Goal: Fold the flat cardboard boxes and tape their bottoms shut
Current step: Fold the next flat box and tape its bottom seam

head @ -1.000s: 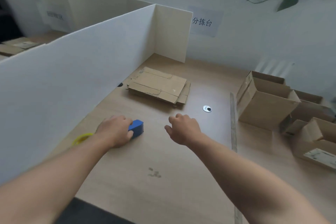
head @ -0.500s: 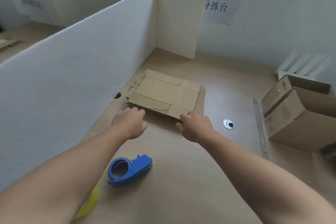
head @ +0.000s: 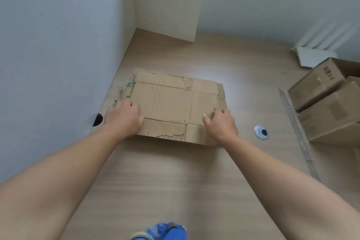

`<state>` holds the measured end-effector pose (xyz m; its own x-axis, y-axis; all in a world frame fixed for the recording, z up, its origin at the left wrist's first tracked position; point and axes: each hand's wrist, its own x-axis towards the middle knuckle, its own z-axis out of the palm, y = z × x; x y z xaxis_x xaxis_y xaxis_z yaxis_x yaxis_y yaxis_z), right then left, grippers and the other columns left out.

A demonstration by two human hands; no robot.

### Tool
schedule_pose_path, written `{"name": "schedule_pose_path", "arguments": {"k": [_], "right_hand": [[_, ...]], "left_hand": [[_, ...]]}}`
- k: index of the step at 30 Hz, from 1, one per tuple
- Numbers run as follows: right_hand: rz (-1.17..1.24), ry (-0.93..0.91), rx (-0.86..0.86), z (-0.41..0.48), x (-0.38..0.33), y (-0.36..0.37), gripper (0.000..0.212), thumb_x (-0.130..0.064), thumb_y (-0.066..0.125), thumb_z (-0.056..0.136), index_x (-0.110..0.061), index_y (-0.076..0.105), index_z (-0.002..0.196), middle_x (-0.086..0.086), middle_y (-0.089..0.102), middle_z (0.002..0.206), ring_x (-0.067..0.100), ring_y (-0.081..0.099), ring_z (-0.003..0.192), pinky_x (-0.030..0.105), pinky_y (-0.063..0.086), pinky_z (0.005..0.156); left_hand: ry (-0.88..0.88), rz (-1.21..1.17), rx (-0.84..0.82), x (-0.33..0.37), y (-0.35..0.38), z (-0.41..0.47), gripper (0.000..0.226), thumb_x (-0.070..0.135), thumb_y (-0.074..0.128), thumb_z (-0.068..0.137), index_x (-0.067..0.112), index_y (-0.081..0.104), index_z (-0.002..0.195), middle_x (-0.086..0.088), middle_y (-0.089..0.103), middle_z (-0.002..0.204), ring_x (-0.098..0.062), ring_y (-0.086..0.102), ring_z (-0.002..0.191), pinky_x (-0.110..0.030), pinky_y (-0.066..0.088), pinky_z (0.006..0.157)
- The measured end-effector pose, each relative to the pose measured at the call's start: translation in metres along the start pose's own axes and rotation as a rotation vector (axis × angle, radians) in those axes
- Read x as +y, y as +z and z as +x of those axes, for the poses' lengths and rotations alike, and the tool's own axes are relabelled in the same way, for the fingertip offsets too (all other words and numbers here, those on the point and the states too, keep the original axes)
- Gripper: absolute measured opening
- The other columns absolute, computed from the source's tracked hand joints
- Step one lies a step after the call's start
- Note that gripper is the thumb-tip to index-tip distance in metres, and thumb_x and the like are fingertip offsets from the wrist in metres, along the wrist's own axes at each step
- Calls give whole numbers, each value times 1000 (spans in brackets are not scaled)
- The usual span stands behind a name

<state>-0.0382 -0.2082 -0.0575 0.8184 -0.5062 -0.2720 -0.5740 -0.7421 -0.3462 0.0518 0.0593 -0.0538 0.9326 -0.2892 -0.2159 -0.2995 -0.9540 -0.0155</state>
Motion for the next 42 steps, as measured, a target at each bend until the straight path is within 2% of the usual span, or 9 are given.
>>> {"name": "schedule_pose_path", "arguments": {"k": [7,10,14,17,22,25,29,34,42], "right_hand": [[505,233,103,5,-4,9,46,-39,60,93,-15,51,131,7,56,129,28,53,117,42,45,97],[643,224,169,-2,-2,3,52,-38,62,92,-18,48,137,8,52,136,27,53,118,32,39,92],[837,197,125,-28,19,-11,73,-48,63,90,-23,33,152,3,48,146,21,49,131,37,37,110],[993,94,52,-55,37,-21,53,-45,63,93,-26,49,141,2,63,130,14,64,111,38,50,100],[1179,-23,-92,-109,74,-43,44,-43,54,98,-35,45,141,-6,66,124,4,68,97,36,52,83],[1145,-192,-203,-149,100,-57,46,-61,39,97,-48,44,141,-12,62,132,15,62,118,43,52,87],[1259,-337,-226,-195,146,-72,60,-58,35,98,-28,36,149,8,49,147,31,49,134,57,42,106],[1201,-302,-227,-242,211,-84,64,-58,71,76,-59,42,133,-5,55,141,21,58,126,51,48,101],[1159,-350,-190,-289,286,-78,52,-44,74,73,-58,48,116,-10,61,132,13,57,125,26,54,88]], "left_hand": [[-172,-508,37,5,16,7,75,46,55,94,16,21,154,-15,26,155,-40,25,138,-49,32,109],[-264,-667,58,13,12,-6,86,52,60,90,16,19,156,-15,24,155,-41,25,139,-48,28,113],[-278,-811,68,24,0,-31,97,63,63,84,18,17,157,-14,24,152,-37,25,140,-47,26,116],[-214,-891,69,39,-13,-55,106,66,67,79,24,12,159,-12,24,157,-34,19,146,-47,20,120],[-154,-1128,50,67,-26,-112,124,64,80,61,23,15,158,-9,34,155,-27,35,142,-45,32,116],[-159,-1241,57,94,-27,-152,114,50,86,68,19,22,157,-10,38,153,-22,38,139,-42,35,115],[-23,-1339,38,133,-30,-208,100,54,83,58,25,44,145,3,57,138,-11,56,125,-41,45,109],[66,-1450,80,170,-18,-271,79,39,81,67,33,49,140,8,67,122,-5,66,106,-31,57,88],[86,-1350,178,208,23,-359,86,32,79,70,39,38,145,6,52,135,-8,56,117,-33,55,90]]}}
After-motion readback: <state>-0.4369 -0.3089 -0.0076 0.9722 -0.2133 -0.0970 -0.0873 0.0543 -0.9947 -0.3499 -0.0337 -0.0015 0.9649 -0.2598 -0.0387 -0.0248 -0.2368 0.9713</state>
